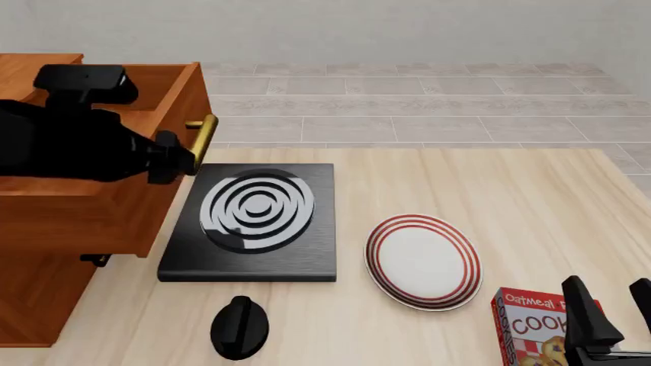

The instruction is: Pick the akita bowl in the top layer of the wooden cabinet and place it on the plate.

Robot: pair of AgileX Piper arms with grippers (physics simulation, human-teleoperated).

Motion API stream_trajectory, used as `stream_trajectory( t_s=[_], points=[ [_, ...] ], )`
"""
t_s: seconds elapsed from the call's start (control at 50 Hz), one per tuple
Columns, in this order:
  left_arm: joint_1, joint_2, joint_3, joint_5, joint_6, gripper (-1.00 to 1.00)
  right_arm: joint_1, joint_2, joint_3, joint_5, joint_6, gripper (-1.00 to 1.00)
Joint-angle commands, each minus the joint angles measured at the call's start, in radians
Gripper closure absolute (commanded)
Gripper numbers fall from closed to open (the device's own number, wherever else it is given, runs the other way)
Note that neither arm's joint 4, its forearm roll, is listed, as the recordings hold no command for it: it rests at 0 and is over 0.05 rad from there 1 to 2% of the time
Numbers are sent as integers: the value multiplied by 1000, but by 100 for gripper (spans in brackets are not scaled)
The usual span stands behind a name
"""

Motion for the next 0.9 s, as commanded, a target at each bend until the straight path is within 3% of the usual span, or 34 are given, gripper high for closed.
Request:
stream_trajectory(
  t_s=[0.02, 0.54, 0.9],
  points=[
    [11, 15, -66, 25, 32, -100, 0, 0, 0, -1, 0, -100],
    [80, 40, -160, 83, 102, -100, -8, 3, -2, -5, 2, -100],
    [190, 104, -303, 154, 162, -100, -5, 0, -3, -4, 2, -100]
  ],
)
